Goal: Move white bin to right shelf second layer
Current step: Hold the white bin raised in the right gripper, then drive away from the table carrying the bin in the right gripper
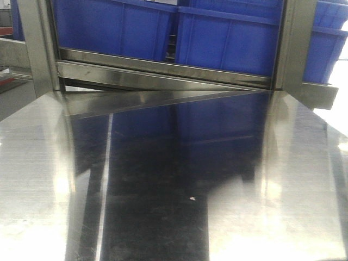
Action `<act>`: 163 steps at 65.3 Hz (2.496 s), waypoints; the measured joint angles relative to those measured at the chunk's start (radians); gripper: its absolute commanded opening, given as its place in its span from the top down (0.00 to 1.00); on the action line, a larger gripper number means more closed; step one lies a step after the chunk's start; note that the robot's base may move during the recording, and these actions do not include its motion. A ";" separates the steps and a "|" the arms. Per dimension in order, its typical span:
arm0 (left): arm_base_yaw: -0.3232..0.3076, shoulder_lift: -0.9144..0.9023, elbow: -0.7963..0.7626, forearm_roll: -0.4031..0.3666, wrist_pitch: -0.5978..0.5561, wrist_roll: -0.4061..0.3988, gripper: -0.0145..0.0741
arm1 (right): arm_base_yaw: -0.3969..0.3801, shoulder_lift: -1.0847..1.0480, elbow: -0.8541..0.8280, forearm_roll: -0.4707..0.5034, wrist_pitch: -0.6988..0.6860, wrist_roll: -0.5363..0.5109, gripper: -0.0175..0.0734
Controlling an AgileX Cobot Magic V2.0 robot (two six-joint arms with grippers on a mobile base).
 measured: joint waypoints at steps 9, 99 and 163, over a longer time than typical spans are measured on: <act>0.000 0.000 0.000 0.000 0.000 0.000 0.74 | 0.000 0.000 0.000 0.000 0.000 0.000 0.75; 0.000 0.000 0.000 0.000 0.000 0.000 0.74 | 0.000 0.000 0.000 0.000 0.000 0.000 0.75; 0.000 0.000 0.000 0.000 0.000 0.000 0.74 | 0.000 0.000 0.000 0.000 0.000 0.000 0.75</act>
